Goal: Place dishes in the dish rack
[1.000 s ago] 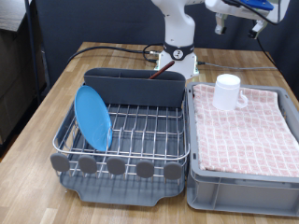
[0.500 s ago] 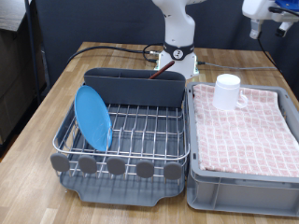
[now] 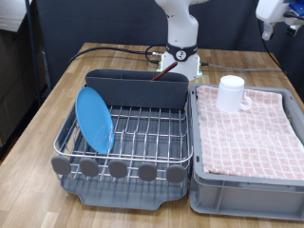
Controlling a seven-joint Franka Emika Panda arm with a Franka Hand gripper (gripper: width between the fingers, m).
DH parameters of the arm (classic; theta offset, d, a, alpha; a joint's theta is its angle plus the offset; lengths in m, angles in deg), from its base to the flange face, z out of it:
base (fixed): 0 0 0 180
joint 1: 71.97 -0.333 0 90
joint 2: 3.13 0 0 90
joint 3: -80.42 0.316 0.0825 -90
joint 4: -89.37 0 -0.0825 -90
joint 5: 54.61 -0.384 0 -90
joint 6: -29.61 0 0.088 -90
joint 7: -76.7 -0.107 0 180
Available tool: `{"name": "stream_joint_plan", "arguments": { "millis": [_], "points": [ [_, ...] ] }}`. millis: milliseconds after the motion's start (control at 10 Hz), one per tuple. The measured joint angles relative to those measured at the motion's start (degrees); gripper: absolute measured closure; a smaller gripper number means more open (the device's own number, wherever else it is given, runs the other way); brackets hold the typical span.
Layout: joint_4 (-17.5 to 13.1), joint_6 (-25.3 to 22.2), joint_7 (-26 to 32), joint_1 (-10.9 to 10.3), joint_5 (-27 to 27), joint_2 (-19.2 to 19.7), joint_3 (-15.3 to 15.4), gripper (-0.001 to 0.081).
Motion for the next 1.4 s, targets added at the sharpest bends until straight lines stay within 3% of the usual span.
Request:
{"name": "stream_joint_plan", "arguments": {
  "millis": [500,900,1400],
  "points": [
    [1.98,2.68,-1.87,0.02,1.07,4.78,0.53,0.0003],
    [2.03,4.37,8.45,0.13,-1.4,8.27,-0.71,0.0003],
    [2.67,8.78,11.3,0.12,-1.28,14.01,-0.48,0.0003]
  ]
}}
